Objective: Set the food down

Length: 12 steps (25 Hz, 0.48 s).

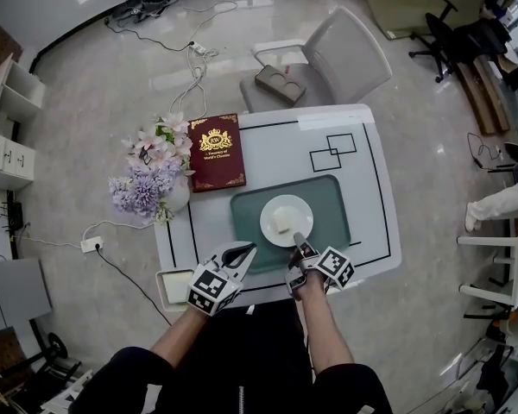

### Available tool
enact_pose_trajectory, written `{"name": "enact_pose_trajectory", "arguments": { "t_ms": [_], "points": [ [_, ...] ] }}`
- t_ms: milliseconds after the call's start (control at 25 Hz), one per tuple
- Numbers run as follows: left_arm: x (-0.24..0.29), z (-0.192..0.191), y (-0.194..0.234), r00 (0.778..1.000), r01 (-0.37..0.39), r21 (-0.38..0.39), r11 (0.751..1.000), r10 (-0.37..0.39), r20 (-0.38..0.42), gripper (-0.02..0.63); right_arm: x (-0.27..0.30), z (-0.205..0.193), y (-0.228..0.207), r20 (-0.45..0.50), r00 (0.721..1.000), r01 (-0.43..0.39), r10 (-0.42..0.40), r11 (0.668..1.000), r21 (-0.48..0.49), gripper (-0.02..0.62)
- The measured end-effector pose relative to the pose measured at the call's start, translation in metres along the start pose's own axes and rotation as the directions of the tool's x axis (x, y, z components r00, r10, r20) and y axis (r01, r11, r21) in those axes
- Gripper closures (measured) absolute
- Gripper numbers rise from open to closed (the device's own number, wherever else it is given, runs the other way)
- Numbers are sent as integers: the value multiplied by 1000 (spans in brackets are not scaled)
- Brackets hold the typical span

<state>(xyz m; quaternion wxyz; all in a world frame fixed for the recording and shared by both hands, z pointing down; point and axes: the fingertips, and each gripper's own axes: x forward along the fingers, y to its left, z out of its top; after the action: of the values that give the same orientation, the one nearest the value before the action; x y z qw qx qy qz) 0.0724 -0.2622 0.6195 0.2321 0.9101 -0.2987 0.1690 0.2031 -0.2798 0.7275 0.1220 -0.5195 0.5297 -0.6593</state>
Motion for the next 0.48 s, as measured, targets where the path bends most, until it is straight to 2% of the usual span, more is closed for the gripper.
{"name": "enact_pose_trajectory", "arguments": {
  "t_ms": [160, 280, 480],
  "points": [
    [-1, 0, -1, 1000, 0, -2, 1000, 0, 7, 600, -1, 0, 5, -9, 1000, -13, 13, 1000, 10, 573],
    [-1, -1, -2, 1000, 5, 2, 1000, -5, 10, 600, -1, -1, 11, -12, 999, -41, 41, 998, 41, 481],
    [-1, -1, -3, 1000, 11, 11, 1000, -11, 14, 600, -1, 1, 21, 2, 997, -75, 75, 995, 59, 399]
  ]
}}
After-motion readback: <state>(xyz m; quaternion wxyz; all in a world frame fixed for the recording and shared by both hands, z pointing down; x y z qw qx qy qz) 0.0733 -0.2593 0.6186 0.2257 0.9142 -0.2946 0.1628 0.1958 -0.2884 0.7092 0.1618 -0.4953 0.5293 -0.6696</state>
